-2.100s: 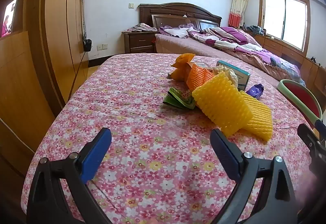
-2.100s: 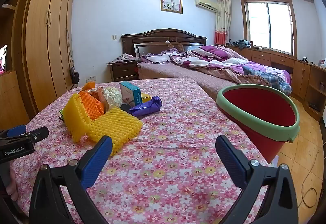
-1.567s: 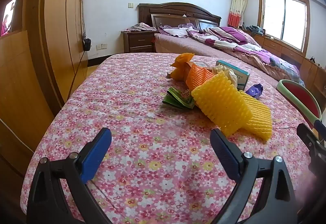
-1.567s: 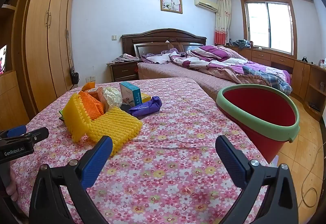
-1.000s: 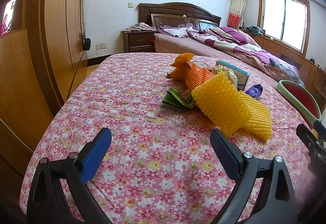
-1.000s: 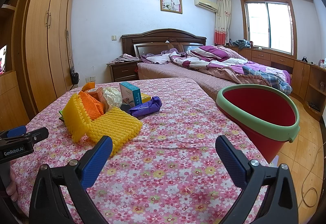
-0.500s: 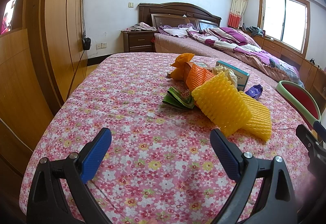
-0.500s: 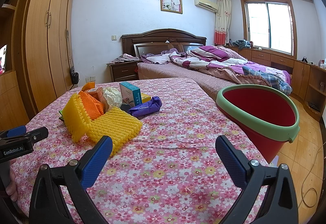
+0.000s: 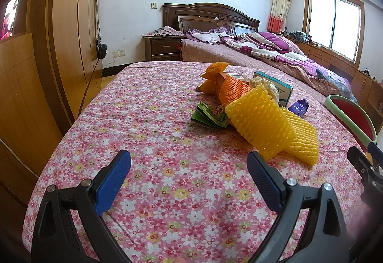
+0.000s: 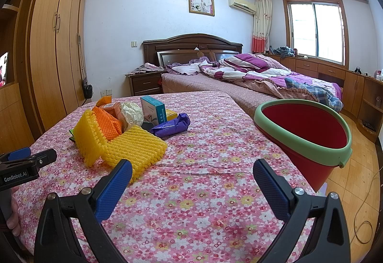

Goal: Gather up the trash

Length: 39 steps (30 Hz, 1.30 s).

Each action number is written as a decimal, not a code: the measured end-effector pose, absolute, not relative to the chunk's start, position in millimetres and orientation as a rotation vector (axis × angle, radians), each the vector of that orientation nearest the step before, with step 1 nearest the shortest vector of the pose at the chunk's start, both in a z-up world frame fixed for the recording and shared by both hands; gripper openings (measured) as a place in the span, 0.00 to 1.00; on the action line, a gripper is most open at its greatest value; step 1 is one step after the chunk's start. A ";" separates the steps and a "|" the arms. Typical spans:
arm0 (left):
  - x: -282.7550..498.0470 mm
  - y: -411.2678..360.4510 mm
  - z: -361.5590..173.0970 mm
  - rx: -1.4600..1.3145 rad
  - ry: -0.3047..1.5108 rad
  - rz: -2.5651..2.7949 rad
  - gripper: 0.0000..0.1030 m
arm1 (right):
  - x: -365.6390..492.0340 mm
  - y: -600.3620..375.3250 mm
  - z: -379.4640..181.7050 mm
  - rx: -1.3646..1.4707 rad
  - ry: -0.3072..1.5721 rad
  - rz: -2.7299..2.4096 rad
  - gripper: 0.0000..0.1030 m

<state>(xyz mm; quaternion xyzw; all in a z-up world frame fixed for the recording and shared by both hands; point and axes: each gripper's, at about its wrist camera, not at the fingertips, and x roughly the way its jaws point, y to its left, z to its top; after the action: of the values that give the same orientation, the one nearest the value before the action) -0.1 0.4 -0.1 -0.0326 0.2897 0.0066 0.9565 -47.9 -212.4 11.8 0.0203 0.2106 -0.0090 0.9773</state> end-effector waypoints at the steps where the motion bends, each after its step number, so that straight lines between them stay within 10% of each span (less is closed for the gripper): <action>1: -0.1 0.4 -0.1 -0.066 0.588 0.013 0.94 | -47.8 -212.4 11.8 0.041 0.424 -0.018 1.00; 39: 11.0 -4.6 -1.3 -0.055 0.625 0.008 0.94 | -45.4 -216.4 11.6 0.070 0.441 -0.006 1.00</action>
<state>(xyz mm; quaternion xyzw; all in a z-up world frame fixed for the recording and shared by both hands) 11.0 -4.6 -1.3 -0.0269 0.3076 0.0038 0.9511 -45.4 -216.4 11.6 0.0350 0.2187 -0.0030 0.9752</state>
